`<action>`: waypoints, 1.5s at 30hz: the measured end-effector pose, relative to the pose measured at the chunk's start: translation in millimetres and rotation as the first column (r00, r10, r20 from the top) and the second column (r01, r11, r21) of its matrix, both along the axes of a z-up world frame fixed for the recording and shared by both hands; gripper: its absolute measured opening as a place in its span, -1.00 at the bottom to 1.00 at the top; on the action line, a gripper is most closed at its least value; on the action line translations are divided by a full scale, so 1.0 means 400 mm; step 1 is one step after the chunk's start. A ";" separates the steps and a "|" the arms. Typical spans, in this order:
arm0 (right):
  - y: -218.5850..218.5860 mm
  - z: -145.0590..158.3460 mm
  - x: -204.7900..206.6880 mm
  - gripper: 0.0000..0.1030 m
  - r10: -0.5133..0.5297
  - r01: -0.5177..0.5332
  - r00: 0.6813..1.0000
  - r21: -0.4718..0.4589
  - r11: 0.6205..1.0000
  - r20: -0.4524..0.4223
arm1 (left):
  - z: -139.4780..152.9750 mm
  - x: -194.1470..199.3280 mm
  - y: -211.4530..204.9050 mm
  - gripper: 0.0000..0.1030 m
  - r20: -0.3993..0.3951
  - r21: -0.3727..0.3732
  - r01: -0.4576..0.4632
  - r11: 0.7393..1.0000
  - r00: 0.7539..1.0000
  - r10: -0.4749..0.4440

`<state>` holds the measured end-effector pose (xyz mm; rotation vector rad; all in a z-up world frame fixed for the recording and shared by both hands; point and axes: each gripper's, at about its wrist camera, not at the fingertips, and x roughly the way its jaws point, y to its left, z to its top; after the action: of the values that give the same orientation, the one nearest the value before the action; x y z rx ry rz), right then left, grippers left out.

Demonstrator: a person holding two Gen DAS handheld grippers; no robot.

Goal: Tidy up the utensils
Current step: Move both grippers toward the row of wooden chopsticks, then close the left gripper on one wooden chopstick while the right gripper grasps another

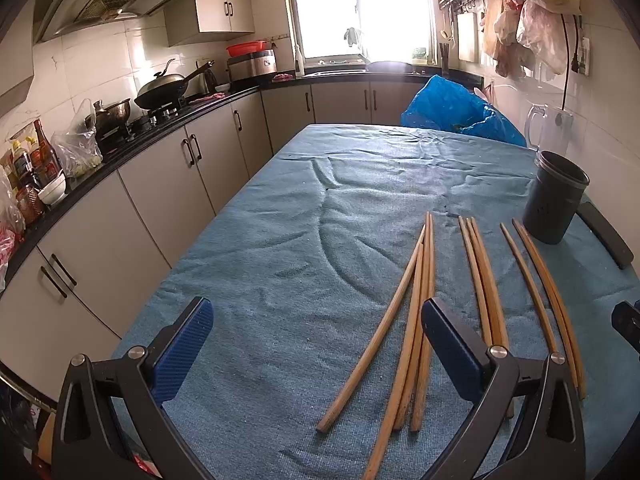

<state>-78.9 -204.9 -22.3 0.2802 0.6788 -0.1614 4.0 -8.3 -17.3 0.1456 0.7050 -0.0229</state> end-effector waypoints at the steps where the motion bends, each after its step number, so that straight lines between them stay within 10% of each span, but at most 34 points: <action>1: 0.000 0.000 0.000 0.40 0.001 -0.001 1.000 0.000 1.000 -0.001 | 0.000 0.000 -0.002 1.00 -0.003 0.015 0.000 1.000 1.000 0.000; 13: -0.029 0.001 0.023 0.20 0.038 -0.038 0.999 0.005 0.999 -0.034 | 0.005 0.031 0.034 1.00 -0.005 -0.006 0.038 0.999 0.999 -0.038; 19: -0.084 0.007 0.054 -0.27 0.080 -0.074 0.994 0.074 0.995 -0.074 | 0.016 0.091 0.069 0.76 -0.077 -0.060 0.098 0.993 0.992 -0.103; 35: -0.044 0.016 0.326 -0.45 0.212 -0.171 0.963 0.233 0.957 -0.168 | -0.058 0.396 -0.117 -0.17 -0.398 -0.246 0.249 0.937 0.855 -0.331; 45: -0.040 0.010 0.394 -0.45 0.159 -0.120 0.963 0.181 0.976 -0.220 | -0.112 0.459 -0.222 -0.41 -0.445 -0.165 0.312 0.936 0.823 -0.353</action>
<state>78.7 -221.0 -18.4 0.3754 0.9450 -0.0010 187.7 -96.9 -62.2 0.1834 1.1569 -0.4393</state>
